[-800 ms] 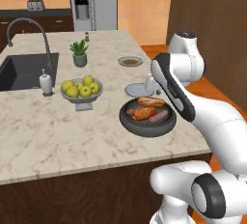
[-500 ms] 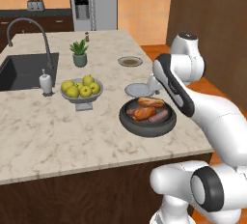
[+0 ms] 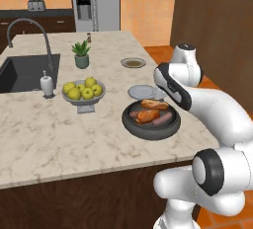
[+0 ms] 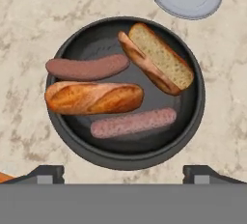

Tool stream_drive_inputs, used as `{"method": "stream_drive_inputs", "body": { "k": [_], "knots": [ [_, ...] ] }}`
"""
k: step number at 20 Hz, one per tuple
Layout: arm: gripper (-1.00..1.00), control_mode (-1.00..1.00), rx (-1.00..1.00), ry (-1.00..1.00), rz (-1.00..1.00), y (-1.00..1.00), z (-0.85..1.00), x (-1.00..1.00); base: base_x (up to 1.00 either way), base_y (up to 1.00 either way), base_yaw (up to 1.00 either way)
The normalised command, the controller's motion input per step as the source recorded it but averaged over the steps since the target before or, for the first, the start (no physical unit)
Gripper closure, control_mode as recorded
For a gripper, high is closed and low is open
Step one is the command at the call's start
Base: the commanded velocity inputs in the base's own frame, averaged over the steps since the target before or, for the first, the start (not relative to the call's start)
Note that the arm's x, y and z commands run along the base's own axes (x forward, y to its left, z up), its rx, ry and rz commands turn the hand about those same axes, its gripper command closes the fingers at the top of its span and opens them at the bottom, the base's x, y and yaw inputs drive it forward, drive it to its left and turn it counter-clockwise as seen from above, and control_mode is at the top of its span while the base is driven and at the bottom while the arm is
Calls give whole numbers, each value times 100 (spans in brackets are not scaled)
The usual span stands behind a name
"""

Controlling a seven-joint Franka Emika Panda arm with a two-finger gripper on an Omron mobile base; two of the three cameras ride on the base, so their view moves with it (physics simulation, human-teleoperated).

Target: Place one bun and one sausage from the bowl on each plate.

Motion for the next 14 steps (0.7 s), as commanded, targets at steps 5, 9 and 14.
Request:
{"method": "stream_drive_inputs", "body": {
  "k": [5,9,14],
  "knots": [
    [-100,-100,-3,-1,22,-2,-45,52,0,0,0],
    [-100,-100,0,-5,13,-4,-48,30,0,0,0],
    [-100,-100,-2,-10,6,-24,-37,17,0,0,0]
  ]
}}
